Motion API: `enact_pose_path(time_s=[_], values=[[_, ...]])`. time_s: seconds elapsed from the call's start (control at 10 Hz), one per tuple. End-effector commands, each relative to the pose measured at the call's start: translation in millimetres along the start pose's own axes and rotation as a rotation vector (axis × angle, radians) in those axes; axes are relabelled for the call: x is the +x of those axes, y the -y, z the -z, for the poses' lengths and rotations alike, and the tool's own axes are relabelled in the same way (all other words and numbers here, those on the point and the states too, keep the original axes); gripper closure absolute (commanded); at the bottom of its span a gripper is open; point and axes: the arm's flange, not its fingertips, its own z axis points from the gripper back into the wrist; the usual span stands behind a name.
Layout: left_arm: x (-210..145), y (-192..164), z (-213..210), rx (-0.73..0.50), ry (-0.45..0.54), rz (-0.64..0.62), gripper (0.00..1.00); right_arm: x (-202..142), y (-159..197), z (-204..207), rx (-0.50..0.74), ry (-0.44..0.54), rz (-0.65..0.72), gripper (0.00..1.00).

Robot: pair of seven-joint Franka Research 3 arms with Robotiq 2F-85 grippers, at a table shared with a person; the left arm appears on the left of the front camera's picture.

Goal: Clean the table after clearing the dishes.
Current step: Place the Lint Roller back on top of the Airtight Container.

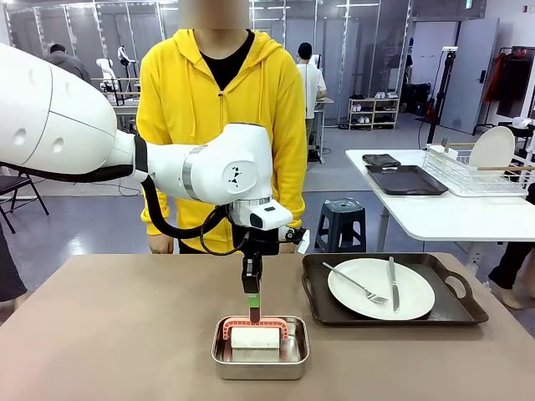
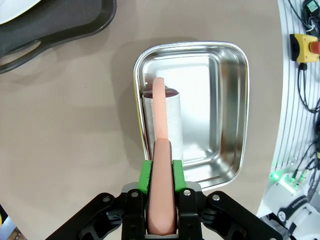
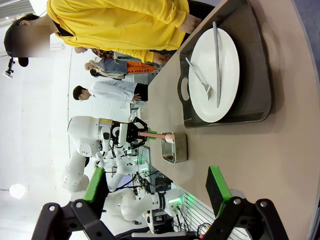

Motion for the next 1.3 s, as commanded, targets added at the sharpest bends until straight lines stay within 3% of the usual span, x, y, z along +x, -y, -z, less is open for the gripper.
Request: enact_pose_path(time_s=[0.0, 0.1, 0.2, 0.3, 0.4, 0.5, 0.6, 0.7, 0.8, 0.9, 1.0, 1.2], values=[[0, 0, 0, 0.000, 0.000, 0.000, 0.79, -2, -2, -1, 0.002, 0.003, -0.004, 0.00], [0, 0, -2, 0.005, -0.003, 0.004, 0.79, -2, -2, -1, 0.002, 0.003, -0.004, 0.00], [0, -1, -3, 0.006, -0.003, -0.001, 0.66, -2, -2, -1, 0.002, 0.003, -0.004, 0.00], [1, -1, -5, 0.010, 0.000, -0.001, 0.64, -2, -2, -1, 0.002, 0.003, -0.004, 0.00], [1, 0, -7, 0.011, 0.000, 0.002, 0.50, -2, -2, -1, 0.002, 0.003, -0.004, 0.00], [1, 1, -9, 0.017, 0.001, 0.003, 0.48, -2, -2, -1, 0.002, 0.003, -0.004, 0.00], [0, 2, -12, 0.017, 0.009, 0.003, 0.35, -2, -2, -1, 0.002, 0.003, -0.004, 0.00], [0, 3, -15, 0.019, 0.005, 0.002, 0.33, -2, -2, -1, 0.002, 0.003, -0.004, 0.00], [0, 5, -20, 0.022, 0.004, -0.002, 0.19, -2, -2, -1, 0.002, 0.003, -0.004, 0.00], [0, 7, -25, 0.029, 0.008, 0.000, 0.18, -2, -2, -1, 0.002, 0.003, -0.004, 0.00], [1, 8, -27, 0.019, 0.008, 0.000, 0.04, -2, -2, -1, 0.002, 0.003, -0.004, 0.00], [1, 8, -29, 0.008, 0.003, -0.008, 0.00, -2, -2, -1, 0.002, 0.003, -0.004, 0.00]])
